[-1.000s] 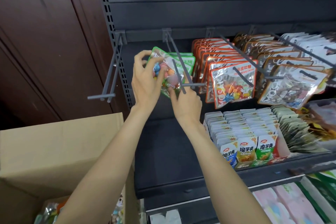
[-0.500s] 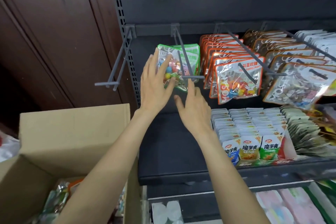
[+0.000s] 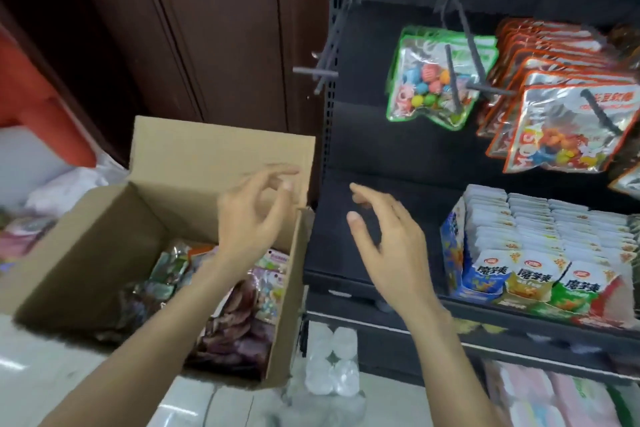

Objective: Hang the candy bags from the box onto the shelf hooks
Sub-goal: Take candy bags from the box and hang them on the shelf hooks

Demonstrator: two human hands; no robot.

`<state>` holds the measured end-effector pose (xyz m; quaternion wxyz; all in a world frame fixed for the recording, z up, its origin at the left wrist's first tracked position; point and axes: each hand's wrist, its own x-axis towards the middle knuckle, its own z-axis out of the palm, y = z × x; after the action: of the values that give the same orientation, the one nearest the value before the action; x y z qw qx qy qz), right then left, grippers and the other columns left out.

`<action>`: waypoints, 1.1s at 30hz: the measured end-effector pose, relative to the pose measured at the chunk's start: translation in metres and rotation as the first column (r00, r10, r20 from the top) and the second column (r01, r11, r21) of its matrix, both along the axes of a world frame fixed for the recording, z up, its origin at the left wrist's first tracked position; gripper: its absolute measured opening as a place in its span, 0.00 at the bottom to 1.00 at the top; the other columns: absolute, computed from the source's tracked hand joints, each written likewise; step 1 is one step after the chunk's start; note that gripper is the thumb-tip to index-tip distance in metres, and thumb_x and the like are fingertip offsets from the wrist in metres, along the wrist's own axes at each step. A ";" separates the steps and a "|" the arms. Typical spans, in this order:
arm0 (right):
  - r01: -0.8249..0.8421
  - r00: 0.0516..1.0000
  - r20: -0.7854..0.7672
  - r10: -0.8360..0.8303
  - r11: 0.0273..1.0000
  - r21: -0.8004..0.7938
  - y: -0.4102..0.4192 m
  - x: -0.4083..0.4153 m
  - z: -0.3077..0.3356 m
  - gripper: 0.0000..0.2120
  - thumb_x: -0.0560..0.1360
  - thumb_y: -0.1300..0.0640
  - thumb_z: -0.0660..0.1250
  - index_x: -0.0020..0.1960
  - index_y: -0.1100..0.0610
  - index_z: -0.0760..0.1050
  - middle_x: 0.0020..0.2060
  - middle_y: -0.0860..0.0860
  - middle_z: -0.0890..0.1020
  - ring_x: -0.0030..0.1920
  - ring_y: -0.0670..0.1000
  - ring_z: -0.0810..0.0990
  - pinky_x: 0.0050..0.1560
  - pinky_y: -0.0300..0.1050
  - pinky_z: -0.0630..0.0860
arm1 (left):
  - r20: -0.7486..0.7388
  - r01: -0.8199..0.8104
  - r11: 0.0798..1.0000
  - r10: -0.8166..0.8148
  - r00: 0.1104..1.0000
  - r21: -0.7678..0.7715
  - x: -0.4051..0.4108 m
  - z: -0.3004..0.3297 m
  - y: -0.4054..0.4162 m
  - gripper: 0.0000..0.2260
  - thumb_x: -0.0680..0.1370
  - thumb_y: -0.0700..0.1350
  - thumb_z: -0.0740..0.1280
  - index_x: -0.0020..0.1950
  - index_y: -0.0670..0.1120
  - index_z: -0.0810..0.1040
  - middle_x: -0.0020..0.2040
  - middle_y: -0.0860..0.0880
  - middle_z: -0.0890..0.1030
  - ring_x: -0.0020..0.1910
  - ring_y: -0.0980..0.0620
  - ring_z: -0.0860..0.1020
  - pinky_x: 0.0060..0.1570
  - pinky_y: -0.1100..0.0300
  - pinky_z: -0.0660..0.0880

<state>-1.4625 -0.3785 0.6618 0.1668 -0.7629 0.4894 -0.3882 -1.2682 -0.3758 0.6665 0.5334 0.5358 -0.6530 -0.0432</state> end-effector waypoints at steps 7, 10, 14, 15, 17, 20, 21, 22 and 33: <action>-0.243 0.956 -0.136 0.259 0.962 0.123 0.008 0.090 -0.025 0.12 0.79 0.53 0.62 0.59 0.51 0.79 0.43 0.43 0.82 0.40 0.44 0.80 0.40 0.45 0.78 | 0.189 -0.101 0.981 0.070 0.980 0.164 0.134 -0.038 0.053 0.12 0.79 0.50 0.60 0.54 0.47 0.80 0.37 0.59 0.79 0.37 0.62 0.78 0.39 0.69 0.71; -0.259 0.919 -0.227 0.322 0.928 0.266 0.007 0.135 -0.047 0.12 0.80 0.55 0.63 0.63 0.49 0.76 0.53 0.44 0.81 0.50 0.46 0.79 0.49 0.47 0.77 | 0.360 -0.090 0.932 -0.046 0.932 0.351 0.188 -0.071 0.047 0.14 0.77 0.53 0.61 0.59 0.51 0.78 0.43 0.59 0.79 0.42 0.60 0.76 0.41 0.62 0.74; -0.178 0.846 -0.403 0.350 0.897 0.405 0.001 0.190 -0.088 0.15 0.80 0.53 0.62 0.67 0.49 0.72 0.62 0.48 0.77 0.63 0.52 0.75 0.62 0.53 0.73 | 0.479 -0.111 0.761 -0.282 0.831 0.640 0.237 -0.128 0.025 0.21 0.75 0.49 0.69 0.67 0.49 0.72 0.56 0.50 0.78 0.54 0.49 0.75 0.56 0.52 0.74; -0.142 0.831 -0.435 0.347 0.888 0.438 -0.001 0.202 -0.098 0.16 0.80 0.54 0.61 0.68 0.50 0.72 0.64 0.49 0.76 0.65 0.53 0.73 0.63 0.52 0.72 | 0.493 -0.106 0.724 -0.347 0.798 0.681 0.247 -0.140 0.020 0.22 0.75 0.49 0.69 0.68 0.49 0.71 0.58 0.48 0.77 0.57 0.47 0.75 0.59 0.52 0.72; -0.070 0.809 -0.479 0.341 0.864 0.498 -0.005 0.221 -0.120 0.17 0.80 0.54 0.61 0.69 0.50 0.70 0.67 0.50 0.73 0.67 0.54 0.70 0.65 0.49 0.68 | 0.527 -0.097 0.689 -0.447 0.723 0.718 0.261 -0.157 0.009 0.23 0.76 0.51 0.68 0.70 0.50 0.70 0.60 0.47 0.76 0.60 0.45 0.74 0.61 0.51 0.70; 0.053 0.768 -0.552 0.323 0.828 0.558 -0.008 0.237 -0.151 0.21 0.80 0.53 0.61 0.73 0.52 0.66 0.70 0.53 0.70 0.70 0.57 0.68 0.67 0.50 0.66 | 0.523 -0.075 0.670 -0.500 0.690 0.739 0.270 -0.171 -0.004 0.24 0.77 0.53 0.66 0.71 0.50 0.68 0.63 0.47 0.74 0.63 0.45 0.72 0.63 0.51 0.68; 0.084 0.750 -0.575 0.327 0.816 0.572 -0.007 0.240 -0.160 0.23 0.80 0.52 0.62 0.74 0.52 0.64 0.72 0.54 0.67 0.71 0.58 0.66 0.69 0.52 0.65 | 0.511 -0.062 0.662 -0.512 0.690 0.747 0.269 -0.176 -0.007 0.25 0.77 0.54 0.66 0.72 0.50 0.67 0.64 0.46 0.74 0.64 0.44 0.71 0.63 0.51 0.68; 0.101 0.732 -0.592 0.338 0.805 0.584 -0.005 0.244 -0.167 0.25 0.80 0.51 0.62 0.75 0.52 0.62 0.74 0.54 0.64 0.72 0.58 0.64 0.71 0.53 0.64 | 0.507 -0.056 0.652 -0.531 0.679 0.756 0.268 -0.180 -0.008 0.25 0.77 0.55 0.65 0.73 0.50 0.66 0.65 0.46 0.73 0.65 0.44 0.70 0.64 0.50 0.67; 0.050 0.458 -0.719 0.523 0.792 0.608 -0.004 0.271 -0.208 0.26 0.80 0.39 0.57 0.74 0.49 0.63 0.75 0.57 0.60 0.75 0.60 0.56 0.74 0.60 0.57 | 0.575 -0.151 0.579 -0.674 0.464 0.801 0.298 -0.195 -0.002 0.29 0.77 0.62 0.62 0.73 0.50 0.62 0.71 0.45 0.68 0.71 0.45 0.64 0.68 0.50 0.60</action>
<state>-1.1919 -0.3828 0.4539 0.1656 -0.8315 0.4759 0.2340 -0.9705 -0.3775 0.4715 -0.1559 0.5304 -0.8212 -0.1416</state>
